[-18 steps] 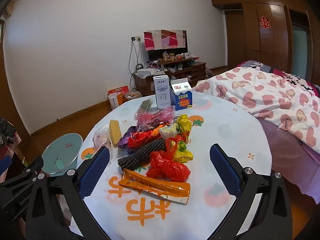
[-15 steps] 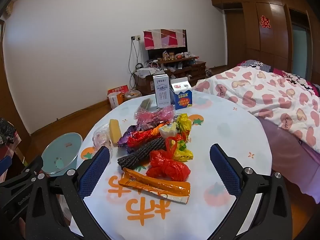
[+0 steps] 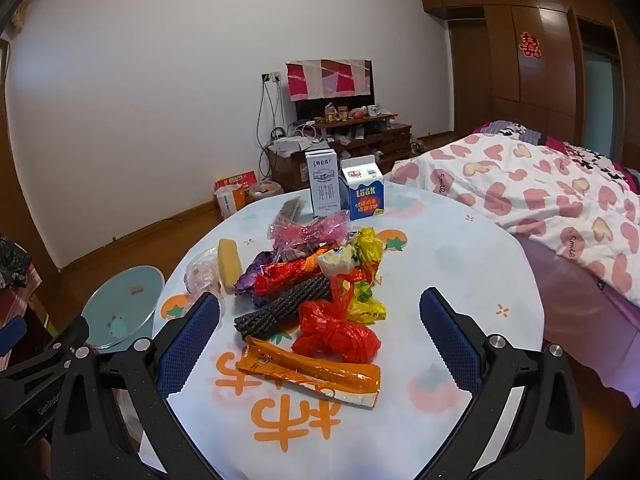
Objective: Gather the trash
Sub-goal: 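Move both tools toward the pile of trash on the table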
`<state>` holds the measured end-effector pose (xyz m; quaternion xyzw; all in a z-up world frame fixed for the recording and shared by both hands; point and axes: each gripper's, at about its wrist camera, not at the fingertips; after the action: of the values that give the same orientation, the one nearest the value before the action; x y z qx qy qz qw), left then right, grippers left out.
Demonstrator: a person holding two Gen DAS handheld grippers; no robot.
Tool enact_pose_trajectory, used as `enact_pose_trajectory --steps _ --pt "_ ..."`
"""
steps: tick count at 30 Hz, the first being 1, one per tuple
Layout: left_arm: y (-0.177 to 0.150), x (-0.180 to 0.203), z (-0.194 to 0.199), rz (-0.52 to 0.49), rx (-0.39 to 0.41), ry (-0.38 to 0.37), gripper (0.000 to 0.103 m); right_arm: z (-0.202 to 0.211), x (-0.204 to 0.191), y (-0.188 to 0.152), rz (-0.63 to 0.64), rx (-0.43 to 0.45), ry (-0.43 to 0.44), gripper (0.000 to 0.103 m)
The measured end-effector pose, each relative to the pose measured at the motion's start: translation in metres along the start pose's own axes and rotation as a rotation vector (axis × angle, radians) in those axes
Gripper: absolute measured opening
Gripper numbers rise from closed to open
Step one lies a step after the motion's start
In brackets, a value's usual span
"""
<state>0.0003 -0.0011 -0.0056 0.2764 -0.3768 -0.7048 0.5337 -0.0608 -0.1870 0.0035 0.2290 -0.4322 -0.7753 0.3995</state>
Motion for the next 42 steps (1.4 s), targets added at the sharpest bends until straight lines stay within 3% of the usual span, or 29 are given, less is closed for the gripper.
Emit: enact_pose_trajectory --steps 42 --pt "0.0004 0.0013 0.0021 -0.008 0.003 -0.027 0.097 -0.0008 0.0036 -0.0001 -0.016 0.006 -0.011 0.099"
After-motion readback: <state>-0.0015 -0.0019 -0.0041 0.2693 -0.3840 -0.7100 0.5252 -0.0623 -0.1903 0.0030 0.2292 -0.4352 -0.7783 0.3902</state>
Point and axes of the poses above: each gripper's, at about its wrist camera, not at the fingertips, and z roughly against the way its jaws point, x to its right, y to its top, and after that the axes turned 12 degrees about -y, right-handed
